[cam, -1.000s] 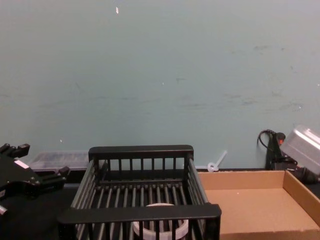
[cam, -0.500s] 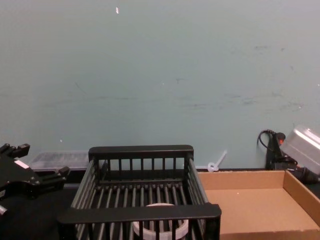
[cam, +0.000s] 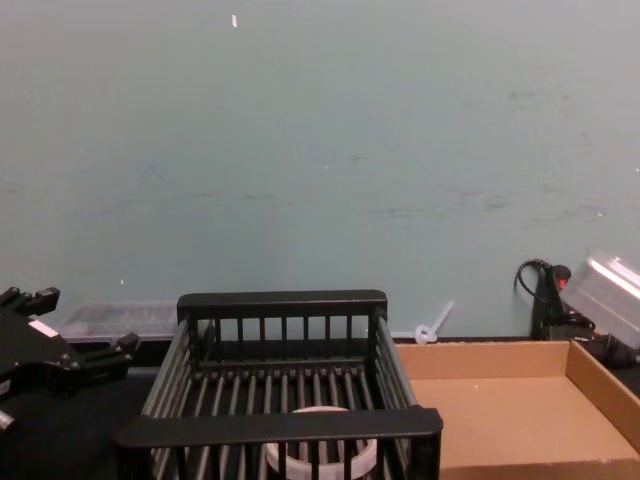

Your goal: Pick up the white tape and place it into the black box , Pick up the silver tape and place it into the brown box.

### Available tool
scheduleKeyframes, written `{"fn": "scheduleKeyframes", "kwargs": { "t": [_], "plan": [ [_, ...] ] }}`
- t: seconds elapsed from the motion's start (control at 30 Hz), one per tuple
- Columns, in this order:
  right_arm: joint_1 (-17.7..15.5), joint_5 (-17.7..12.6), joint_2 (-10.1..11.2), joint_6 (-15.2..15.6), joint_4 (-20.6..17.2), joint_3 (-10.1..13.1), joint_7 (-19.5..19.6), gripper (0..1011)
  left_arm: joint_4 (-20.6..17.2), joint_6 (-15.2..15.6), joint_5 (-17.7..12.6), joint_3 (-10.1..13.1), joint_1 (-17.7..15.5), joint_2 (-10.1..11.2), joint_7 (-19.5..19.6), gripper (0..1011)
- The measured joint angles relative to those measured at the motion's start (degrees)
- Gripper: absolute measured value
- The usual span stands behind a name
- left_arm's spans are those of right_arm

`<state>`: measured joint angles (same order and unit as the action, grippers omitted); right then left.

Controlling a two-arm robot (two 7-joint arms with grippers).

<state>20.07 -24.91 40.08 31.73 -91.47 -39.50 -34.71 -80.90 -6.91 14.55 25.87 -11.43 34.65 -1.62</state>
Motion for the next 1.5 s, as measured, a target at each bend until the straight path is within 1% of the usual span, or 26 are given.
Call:
{"fn": "scheduleKeyframes", "kwargs": {
  "t": [0.13, 0.23, 0.27, 0.37, 0.4, 0.5, 0.53, 0.57, 0.67, 0.77, 0.8, 0.83, 0.9, 0.93, 1.0, 1.07, 1.17, 1.2, 1.23, 1.3, 1.33, 1.43, 1.47, 1.5],
  "plan": [
    [-0.2, -0.19, 0.0, -0.28, 0.0, 0.28, 0.05, 172, 0.0, 0.0, 0.0, 0.0, 0.0, 0.0, 0.0, 1001],
    [-0.86, -1.03, 0.0, -1.29, -0.11, 1.43, 0.55, 172, 0.0, 0.0, 0.0, 0.0, 0.0, 0.0, 0.0, 1001],
    [-1.22, -1.54, 0.0, -1.82, -0.22, 2.14, 0.91, 172, 0.0, 0.0, 0.0, 0.0, 0.0, 0.0, 0.0, 1001],
    [-1.75, -2.34, 0.02, -2.53, -0.5, 3.28, 1.61, 172, 0.0, 0.0, 0.0, 0.0, 0.0, 0.0, 0.0, 1001],
    [-2.03, -2.82, 0.12, -2.92, -0.74, 4.14, 2.16, 172, 0.0, 0.0, 0.0, 0.0, 0.0, 0.0, 0.0, 1001],
    [-2.31, -3.36, 0.25, -3.42, -1.09, 5.21, 3.09, 172, 0.0, 0.0, 0.0, 0.0, 0.0, 0.0, 0.0, 1001],
    [-2.39, -3.69, 0.3, -3.8, -1.26, 6.24, 4.0, 172, 0.0, 0.0, 0.0, 0.0, 0.0, 0.0, 0.0, 1001],
    [-2.4, -3.76, 0.31, -3.92, -1.31, 6.59, 4.36, 172, 0.0, 0.0, 0.0, 0.0, 0.0, 0.0, 0.0, 1001],
    [-2.02, -4.08, 0.0, -4.09, -1.07, 8.55, 6.52, 172, 0.0, 0.0, 0.0, 0.0, 0.0, 0.0, 0.0, 1001],
    [-1.43, -4.1, -0.47, -3.85, -0.3, 9.42, 7.72, 172, 0.0, 0.0, 0.0, 0.0, 0.0, 0.0, 0.0, 1002],
    [-0.84, -4.07, -0.93, -3.59, 0.46, 9.99, 8.53, 172, 0.0, 0.0, 0.0, 0.0, 0.0, 0.0, 0.0, 1001],
    [-0.84, -4.07, -0.93, -3.59, 0.46, 9.99, 8.53, 172, 0.0, 0.0, 0.0, 0.0, 0.0, 0.0, 0.0, 1001],
    [0.69, -3.52, -2.06, -3.19, 2.58, 10.68, 9.78, 172, 0.0, 0.0, 0.0, 0.0, 0.0, 0.0, 0.0, 1001],
    [0.69, -3.52, -2.06, -3.19, 2.58, 10.68, 9.78, 172, 0.0, 0.0, 0.0, 0.0, 0.0, 0.0, 0.0, 1001],
    [2.38, -2.62, -3.41, -2.62, 5.02, 10.92, 10.68, 172, 0.0, 0.0, 0.0, 0.0, 0.0, 0.0, 0.0, 1001],
    [3.25, -2.22, -4.13, -2.54, 6.34, 11.0, 10.99, 172, 0.0, 0.0, 0.01, 0.0, 0.0, 0.0, 0.0, 1001],
    [5.57, -0.81, -6.11, -2.45, 10.23, 11.06, 11.82, 172, 0.0, 0.0, 0.0, 0.0, 0.0, 0.0, 0.0, 1002],
    [5.57, -0.81, -6.11, -2.45, 10.23, 11.06, 11.82, 172, 0.0, 0.0, 0.0, 0.0, 0.01, 0.0, 0.0, 1001],
    [6.56, -0.31, -7.02, -2.47, 12.08, 11.06, 12.05, 172, 0.0, 0.0, 0.0, 0.0, 0.0, 0.0, 0.0, 1001],
    [7.43, 0.06, -7.81, -2.48, 13.75, 11.05, 12.19, 172, 0.0, 0.0, 0.0, 0.0, 0.0, 0.0, 0.0, 1001],
    [8.33, 0.47, -8.68, -2.56, 15.5, 11.02, 12.29, 172, 0.0, 0.0, 0.0, 0.0, 0.0, 0.0, 0.0, 1001],
    [9.56, 0.96, -9.89, -2.71, 18.05, 10.98, 12.33, 172, 0.0, 0.0, 0.0, 0.0, 0.0, 0.0, 0.0, 1001],
    [10.37, 1.23, -10.68, -2.81, 19.72, 10.93, 12.32, 172, 0.0, 0.0, 0.0, 0.0, 0.0, 0.0, 0.0, 1001],
    [10.75, 1.39, -11.04, -2.86, 20.52, 10.89, 12.28, 172, 0.0, 0.0, 0.0, 0.0, 0.0, 0.0, 0.0, 1001]
  ]
}}
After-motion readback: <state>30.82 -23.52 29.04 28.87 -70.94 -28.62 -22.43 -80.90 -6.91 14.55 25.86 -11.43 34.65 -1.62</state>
